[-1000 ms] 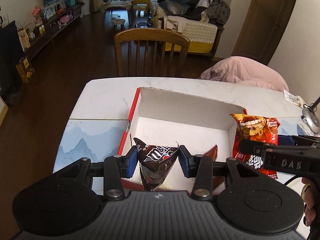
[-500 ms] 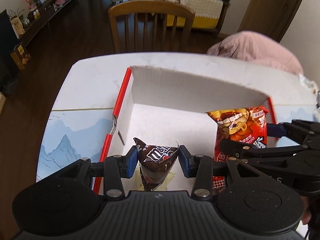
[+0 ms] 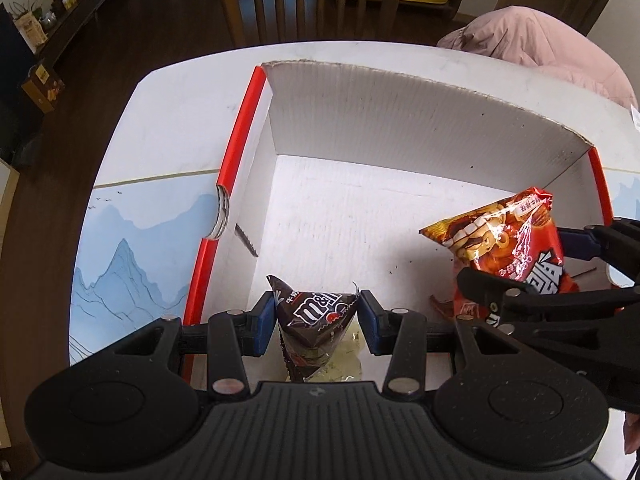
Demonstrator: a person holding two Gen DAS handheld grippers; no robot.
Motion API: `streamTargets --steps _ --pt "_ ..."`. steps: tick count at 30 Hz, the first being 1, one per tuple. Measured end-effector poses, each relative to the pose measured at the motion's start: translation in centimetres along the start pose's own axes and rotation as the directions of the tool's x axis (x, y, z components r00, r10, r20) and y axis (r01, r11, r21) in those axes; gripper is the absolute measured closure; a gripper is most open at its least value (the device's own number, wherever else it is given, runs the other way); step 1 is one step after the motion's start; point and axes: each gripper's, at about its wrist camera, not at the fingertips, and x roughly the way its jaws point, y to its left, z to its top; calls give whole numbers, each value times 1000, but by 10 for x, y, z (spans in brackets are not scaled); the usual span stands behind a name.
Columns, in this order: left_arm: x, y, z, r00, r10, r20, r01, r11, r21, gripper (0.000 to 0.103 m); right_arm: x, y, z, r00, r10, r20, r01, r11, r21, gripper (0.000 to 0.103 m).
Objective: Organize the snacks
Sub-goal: 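Carry both packets over the red box and open both tools to drop them, then withdraw both tools from the box back toward the remaining snacks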
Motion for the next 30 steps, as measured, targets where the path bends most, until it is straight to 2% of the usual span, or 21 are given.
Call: streamTargets --steps 4,8,12,30 --pt "3 1 -1 1000 -16 -7 16 1000 -3 58 1 -3 2 1000 16 -21 -16 1000 16 31" --pt "1 3 -2 999 -38 3 38 999 -17 56 -7 -5 1 1000 11 7 -12 999 29 21" --pt "-9 3 -4 998 -55 28 56 998 -16 48 -21 -8 -2 999 37 31 -39 998 53 21" --pt "-88 9 -51 977 -115 182 111 993 29 48 -100 18 -37 988 39 152 -54 994 96 16"
